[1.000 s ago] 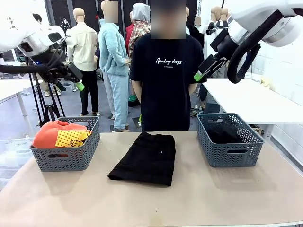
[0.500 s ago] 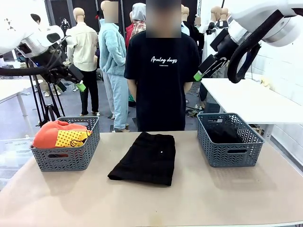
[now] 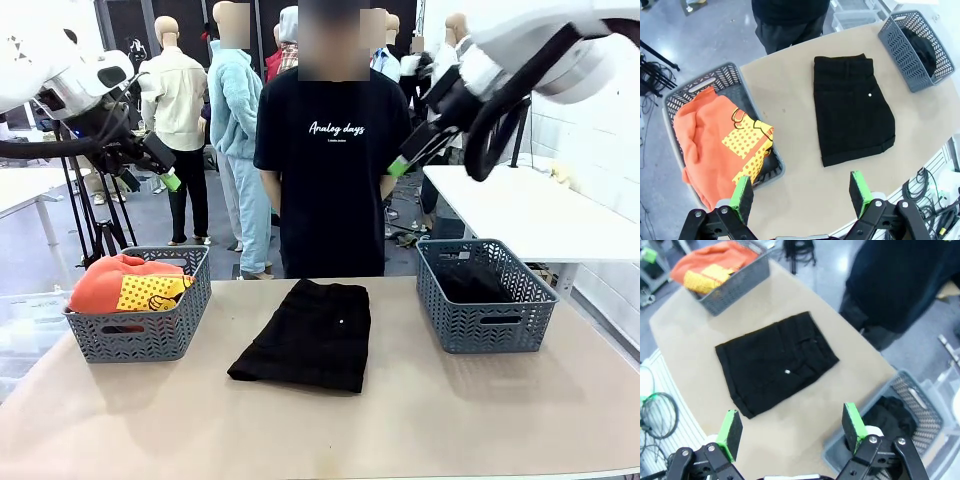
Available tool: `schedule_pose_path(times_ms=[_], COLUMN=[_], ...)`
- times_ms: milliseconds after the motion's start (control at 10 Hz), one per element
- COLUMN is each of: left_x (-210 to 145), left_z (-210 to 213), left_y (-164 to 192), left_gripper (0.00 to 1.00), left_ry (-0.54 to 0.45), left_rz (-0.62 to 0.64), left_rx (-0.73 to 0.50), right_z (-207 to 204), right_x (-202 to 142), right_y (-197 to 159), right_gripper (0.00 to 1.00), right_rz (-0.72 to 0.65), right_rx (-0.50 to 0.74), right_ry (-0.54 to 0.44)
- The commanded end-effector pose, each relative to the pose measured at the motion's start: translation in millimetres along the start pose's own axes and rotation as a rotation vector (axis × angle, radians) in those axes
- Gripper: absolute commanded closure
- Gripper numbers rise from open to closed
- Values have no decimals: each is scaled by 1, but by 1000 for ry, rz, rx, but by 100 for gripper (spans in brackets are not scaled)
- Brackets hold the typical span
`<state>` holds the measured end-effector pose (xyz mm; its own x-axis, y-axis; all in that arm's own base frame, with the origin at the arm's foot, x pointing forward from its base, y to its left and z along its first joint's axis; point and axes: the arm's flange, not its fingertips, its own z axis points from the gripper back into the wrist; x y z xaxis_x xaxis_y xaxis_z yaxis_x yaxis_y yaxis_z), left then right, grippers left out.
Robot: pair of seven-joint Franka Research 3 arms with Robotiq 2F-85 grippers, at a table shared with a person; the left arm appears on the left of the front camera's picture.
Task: Sort the tops and bottoms.
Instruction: Lift clothes from the center of the table with your right hand.
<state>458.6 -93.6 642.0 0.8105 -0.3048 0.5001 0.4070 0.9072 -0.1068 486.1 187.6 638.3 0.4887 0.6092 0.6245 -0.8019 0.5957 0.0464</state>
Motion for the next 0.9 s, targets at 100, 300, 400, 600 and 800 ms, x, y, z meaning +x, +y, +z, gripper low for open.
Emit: schedule_pose_path(times_ms=[100,300,400,600,800], left_x=[0,0,0,0,0], left_z=[2,2,2,2,2], left_y=[0,0,0,0,0], left_gripper=[0,0,0,0,0], left_ry=[-5,-5,-5,-5,-5], left_rz=[2,2,2,2,2], left_rx=[1,1,1,1,1], right_z=[-83,-141,-163,-162,-162], right_x=[38,43,38,26,26], right_y=[-9,-14,-19,-10,-10], right_gripper=[0,0,0,0,0], right_rz=[18,3,-3,10,10], right_rx=[146,158,163,170,170], right_ry=[90,211,225,180,180])
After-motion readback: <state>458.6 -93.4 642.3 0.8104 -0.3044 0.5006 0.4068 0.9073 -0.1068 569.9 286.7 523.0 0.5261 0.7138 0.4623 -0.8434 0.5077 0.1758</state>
